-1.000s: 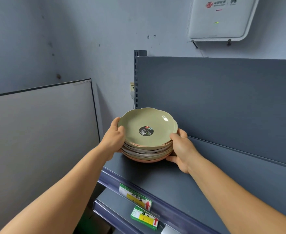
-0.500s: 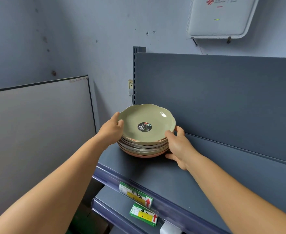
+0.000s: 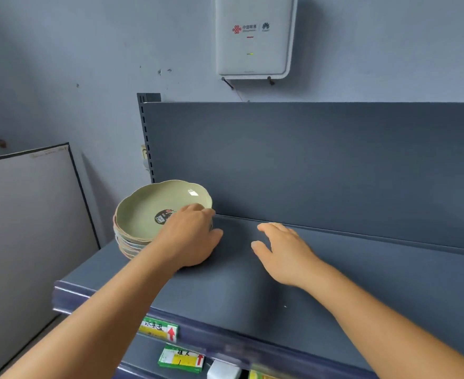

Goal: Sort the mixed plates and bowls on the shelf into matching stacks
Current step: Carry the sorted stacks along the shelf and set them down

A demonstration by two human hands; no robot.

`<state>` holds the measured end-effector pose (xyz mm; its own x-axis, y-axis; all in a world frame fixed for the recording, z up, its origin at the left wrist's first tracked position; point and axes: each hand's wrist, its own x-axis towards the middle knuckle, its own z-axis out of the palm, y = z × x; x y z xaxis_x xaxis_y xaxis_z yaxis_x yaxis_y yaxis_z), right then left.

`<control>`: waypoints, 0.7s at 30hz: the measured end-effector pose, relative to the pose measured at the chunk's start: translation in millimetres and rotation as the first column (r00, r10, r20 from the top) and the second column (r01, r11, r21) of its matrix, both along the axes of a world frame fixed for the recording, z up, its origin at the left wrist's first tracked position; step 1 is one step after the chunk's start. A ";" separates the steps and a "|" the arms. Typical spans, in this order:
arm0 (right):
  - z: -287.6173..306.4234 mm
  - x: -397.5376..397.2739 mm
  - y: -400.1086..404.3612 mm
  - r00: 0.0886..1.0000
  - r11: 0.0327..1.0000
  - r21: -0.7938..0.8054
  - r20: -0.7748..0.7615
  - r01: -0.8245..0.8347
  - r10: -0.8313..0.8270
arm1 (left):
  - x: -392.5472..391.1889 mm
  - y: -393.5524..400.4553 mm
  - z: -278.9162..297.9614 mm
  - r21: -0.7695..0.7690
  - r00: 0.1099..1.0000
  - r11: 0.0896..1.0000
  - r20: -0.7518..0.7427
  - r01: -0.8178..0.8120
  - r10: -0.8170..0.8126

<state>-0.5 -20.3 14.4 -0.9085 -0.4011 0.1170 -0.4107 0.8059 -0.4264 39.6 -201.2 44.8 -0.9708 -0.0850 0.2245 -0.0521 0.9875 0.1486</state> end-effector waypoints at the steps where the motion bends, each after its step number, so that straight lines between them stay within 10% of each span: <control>1: -0.8 1.6 15.7 1.000 0.999 0.029 -0.009 0.018 -0.018 | -1.7 14.1 -0.9 -0.001 0.999 0.999 -0.003 0.038 -0.038; 21: 8.6 41.2 382.3 0.954 0.940 0.171 -0.102 0.296 -0.282 | -23.2 384.0 -28.7 0.070 0.908 0.909 0.058 0.411 -0.415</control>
